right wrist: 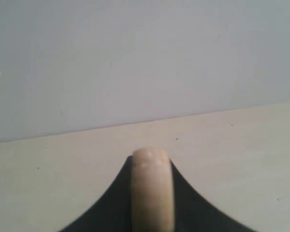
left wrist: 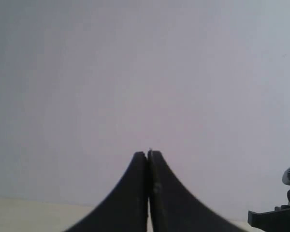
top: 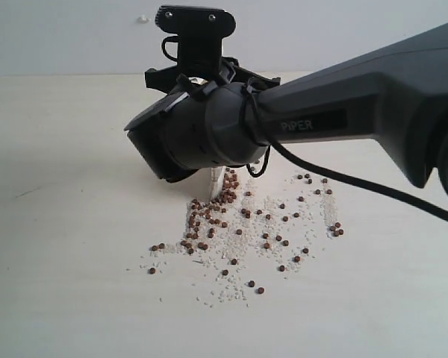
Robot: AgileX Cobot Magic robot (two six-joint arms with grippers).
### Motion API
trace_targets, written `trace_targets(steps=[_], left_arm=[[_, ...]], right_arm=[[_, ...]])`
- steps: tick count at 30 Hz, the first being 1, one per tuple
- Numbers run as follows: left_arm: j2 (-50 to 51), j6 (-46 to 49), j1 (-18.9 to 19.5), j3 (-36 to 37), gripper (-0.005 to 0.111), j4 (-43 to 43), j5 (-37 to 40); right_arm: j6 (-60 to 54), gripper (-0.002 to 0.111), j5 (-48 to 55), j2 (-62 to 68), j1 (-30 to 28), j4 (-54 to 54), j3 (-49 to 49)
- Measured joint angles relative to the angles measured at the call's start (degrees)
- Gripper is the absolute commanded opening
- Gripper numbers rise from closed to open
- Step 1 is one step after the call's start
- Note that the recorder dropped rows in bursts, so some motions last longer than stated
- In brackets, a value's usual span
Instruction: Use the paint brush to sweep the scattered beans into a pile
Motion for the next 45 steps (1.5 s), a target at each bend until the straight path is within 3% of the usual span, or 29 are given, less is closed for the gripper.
trace_targets(steps=[5,12,15,21,25,29,34,40,45], left_arm=[[0.0,0.0,0.0,0.0,0.0,0.0,0.0],[0.0,0.0,0.0,0.0,0.0,0.0,0.0],[0.0,0.0,0.0,0.0,0.0,0.0,0.0],[0.0,0.0,0.0,0.09,0.0,0.0,0.0],[0.0,0.0,0.0,0.09,0.0,0.0,0.0],[0.0,0.0,0.0,0.09,0.0,0.0,0.0],[0.0,0.0,0.0,0.09,0.0,0.0,0.0],[0.0,0.0,0.0,0.09,0.0,0.0,0.0],[0.0,0.0,0.0,0.09,0.0,0.0,0.0]], right_arm=[[0.28,0.0,1.98,-1.52,0.0,-1.45,0.0],[6.54,0.0,7.09,-4.79,0.0,-11.88,0.0],[16.82,0.0,8.82,-5.32,-0.24,-19.44,0.0],[47.87,0.0,9.8,-1.35,-5.05,-42.24,-1.16],[63.69,0.0,9.82,4.86,-9.37,-46.07,-3.98],[71.19,0.0,10.72,12.29,-11.61,-46.59,-8.7],[72.65,0.0,15.2,18.3,-12.17,-47.38,-15.58],[61.5,0.0,22.37,20.09,-12.17,-44.04,-20.58],[37.91,0.0,24.71,17.79,-12.17,-23.0,-21.16]])
